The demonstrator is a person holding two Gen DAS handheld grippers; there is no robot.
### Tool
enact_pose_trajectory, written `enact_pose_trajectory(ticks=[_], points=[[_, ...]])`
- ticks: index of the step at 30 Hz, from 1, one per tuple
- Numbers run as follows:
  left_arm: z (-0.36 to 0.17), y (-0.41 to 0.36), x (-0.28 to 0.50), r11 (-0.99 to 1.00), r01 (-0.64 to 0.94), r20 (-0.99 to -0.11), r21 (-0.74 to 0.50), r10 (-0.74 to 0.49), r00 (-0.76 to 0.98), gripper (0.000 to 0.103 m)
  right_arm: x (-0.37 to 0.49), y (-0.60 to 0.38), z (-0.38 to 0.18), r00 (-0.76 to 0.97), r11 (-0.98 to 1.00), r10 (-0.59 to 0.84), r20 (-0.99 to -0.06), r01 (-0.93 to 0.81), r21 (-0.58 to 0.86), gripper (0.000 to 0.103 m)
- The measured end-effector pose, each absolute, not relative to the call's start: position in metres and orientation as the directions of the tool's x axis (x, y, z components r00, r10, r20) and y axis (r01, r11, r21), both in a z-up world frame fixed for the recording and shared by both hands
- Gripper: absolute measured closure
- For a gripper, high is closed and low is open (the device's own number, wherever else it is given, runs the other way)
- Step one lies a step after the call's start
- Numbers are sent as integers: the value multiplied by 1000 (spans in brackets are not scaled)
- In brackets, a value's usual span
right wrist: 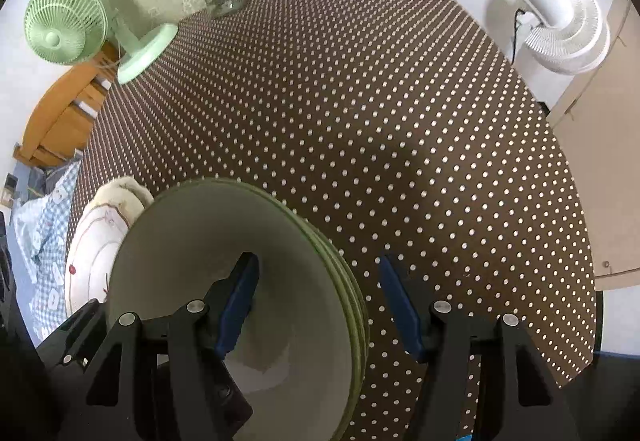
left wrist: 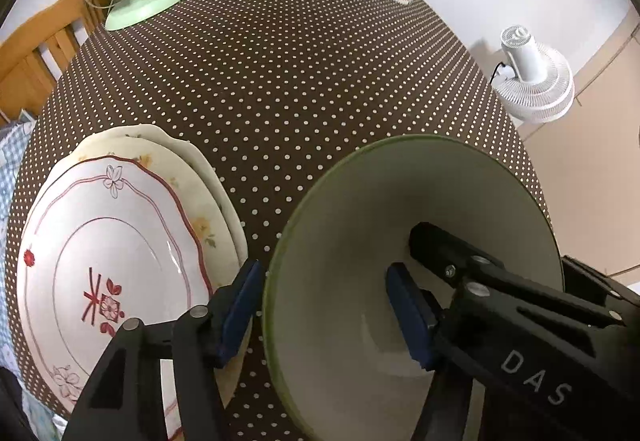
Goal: Organize plates and bowls
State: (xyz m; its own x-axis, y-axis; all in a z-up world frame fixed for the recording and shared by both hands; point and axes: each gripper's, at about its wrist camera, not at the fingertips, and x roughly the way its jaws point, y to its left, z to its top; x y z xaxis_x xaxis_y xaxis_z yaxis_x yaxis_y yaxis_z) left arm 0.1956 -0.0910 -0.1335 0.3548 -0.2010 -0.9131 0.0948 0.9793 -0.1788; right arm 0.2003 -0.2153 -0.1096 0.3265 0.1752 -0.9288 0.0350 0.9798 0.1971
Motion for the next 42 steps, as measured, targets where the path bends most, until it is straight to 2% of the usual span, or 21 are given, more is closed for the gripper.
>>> enact_pose_trajectory(ticks=[3,7,10,28,42], points=[[-132,-93,194,981,95,-913,-172,-194,358,37,201,-214,-110,323,980,182,-929,13,197,40],[-132,-97,192,981,102,-912,-168,-194,362,44,200,-211,-110,313,979,200,-928,-18,205,52],[-131,-102,192,982,108,-912,-156,-186,365,49,202,-210,-109,308,978,204,-929,-30,204,52],[-125,-107,187,987,45,-923,-157,-163,350,51,201,-214,-103,283,977,211,-936,-74,198,52],[-95,-126,179,990,-18,-905,-140,-121,407,51,193,-234,-72,310,967,243,-919,-151,205,52]])
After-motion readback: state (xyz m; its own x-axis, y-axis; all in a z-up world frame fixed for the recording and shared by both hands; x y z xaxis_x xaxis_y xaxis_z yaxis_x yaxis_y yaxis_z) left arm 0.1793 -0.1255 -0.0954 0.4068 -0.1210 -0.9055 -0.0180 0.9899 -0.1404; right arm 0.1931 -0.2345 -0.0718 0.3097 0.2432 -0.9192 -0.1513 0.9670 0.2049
